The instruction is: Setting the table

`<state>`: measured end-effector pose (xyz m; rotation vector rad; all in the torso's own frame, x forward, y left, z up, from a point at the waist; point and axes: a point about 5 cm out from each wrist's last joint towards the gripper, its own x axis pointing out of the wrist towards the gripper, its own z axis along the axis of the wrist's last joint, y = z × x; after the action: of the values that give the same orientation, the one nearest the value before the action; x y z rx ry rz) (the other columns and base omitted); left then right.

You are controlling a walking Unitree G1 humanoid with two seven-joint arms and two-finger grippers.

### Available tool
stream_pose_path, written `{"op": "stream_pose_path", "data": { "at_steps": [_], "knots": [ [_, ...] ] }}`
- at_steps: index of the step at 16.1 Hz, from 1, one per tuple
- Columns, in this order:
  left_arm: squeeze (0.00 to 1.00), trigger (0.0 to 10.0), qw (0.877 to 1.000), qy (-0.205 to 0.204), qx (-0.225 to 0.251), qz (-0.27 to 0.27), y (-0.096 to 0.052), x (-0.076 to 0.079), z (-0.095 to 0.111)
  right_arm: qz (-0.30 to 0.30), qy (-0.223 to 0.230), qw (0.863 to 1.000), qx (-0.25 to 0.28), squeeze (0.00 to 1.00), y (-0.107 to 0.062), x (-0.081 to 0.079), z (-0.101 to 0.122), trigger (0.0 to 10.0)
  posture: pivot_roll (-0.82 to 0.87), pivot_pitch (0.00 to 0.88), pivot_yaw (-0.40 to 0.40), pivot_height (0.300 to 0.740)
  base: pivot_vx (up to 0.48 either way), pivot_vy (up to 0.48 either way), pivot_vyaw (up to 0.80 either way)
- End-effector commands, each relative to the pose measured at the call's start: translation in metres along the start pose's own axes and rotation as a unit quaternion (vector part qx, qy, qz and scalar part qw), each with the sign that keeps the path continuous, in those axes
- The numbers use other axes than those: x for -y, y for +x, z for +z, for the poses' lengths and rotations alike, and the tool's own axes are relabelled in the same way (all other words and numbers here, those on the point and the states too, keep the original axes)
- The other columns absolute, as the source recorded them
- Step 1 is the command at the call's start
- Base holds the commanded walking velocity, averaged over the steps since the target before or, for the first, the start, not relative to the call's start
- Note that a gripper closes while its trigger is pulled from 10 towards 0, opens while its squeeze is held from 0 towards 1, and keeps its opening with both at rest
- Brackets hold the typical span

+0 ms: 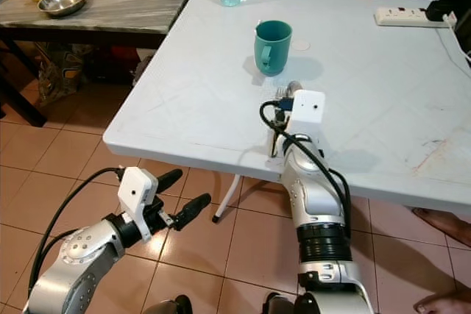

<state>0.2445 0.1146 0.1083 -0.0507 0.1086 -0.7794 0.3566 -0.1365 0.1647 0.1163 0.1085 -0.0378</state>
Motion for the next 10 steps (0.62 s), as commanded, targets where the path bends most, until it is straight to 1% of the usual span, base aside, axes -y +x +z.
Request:
{"op": "stream_pose_path", "data": {
  "at_steps": [1, 2, 3, 4, 7, 10],
  "knots": [
    [0.00, 10.0, 1.000, 0.003, -0.017, -0.004, -0.002, -0.001, -0.004, 0.023, 0.004, 1.000, 0.009, 0.00, -0.001, -0.011, 0.007, 10.0, 0.03, 0.190, 0.097, 0.740, 0.000, 0.000, 0.00],
    [0.00, 10.0, 1.000, 0.003, -0.017, -0.004, -0.002, -0.001, -0.004, 0.026, 0.005, 1.000, 0.009, 0.00, -0.001, -0.013, 0.008, 10.0, 0.03, 0.190, 0.097, 0.740, 0.000, 0.000, 0.00],
    [0.00, 10.0, 1.000, 0.002, -0.017, -0.004, -0.002, -0.001, -0.005, 0.042, 0.021, 0.999, 0.007, 0.00, 0.001, -0.018, 0.010, 10.0, 0.03, 0.190, 0.097, 0.740, 0.000, 0.000, 0.00],
    [0.00, 10.0, 1.000, 0.002, -0.018, -0.004, -0.002, 0.000, -0.005, 0.042, 0.020, 0.999, 0.005, 0.00, 0.001, -0.019, 0.009, 10.0, 0.03, 0.190, 0.097, 0.740, 0.000, 0.000, 0.00],
    [0.00, 10.0, 1.000, 0.000, -0.020, -0.006, -0.003, 0.001, -0.006, 0.026, 0.021, 0.999, -0.023, 0.00, 0.006, -0.022, 0.001, 10.0, 0.03, 0.190, 0.096, 0.740, 0.000, 0.000, 0.00],
    [0.00, 10.0, 1.000, 0.000, -0.021, -0.008, -0.003, 0.001, -0.006, 0.004, 0.008, 0.998, -0.059, 0.00, 0.007, -0.020, -0.011, 10.0, 0.03, 0.195, 0.094, 0.740, 0.000, 0.000, 0.00]
  ]
}}
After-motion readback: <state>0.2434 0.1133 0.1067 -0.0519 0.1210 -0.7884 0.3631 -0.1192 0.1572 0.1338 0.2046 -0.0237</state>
